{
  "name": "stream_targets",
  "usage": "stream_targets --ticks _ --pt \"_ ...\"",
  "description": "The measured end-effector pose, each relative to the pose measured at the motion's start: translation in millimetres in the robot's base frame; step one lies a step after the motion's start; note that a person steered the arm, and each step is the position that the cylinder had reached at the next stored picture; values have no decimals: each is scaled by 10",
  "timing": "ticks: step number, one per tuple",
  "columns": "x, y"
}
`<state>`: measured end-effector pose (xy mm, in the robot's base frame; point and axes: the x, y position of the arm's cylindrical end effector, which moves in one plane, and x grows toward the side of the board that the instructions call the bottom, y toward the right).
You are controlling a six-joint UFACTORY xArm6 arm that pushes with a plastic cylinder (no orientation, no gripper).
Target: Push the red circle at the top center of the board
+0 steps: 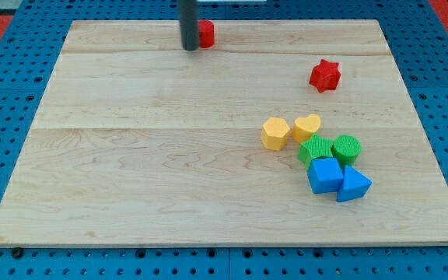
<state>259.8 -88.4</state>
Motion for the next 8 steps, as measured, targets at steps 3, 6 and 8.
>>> stream_targets --ticks 3,6,8 --pt "-484 142" --pt "-240 900" --pt "619 1310"
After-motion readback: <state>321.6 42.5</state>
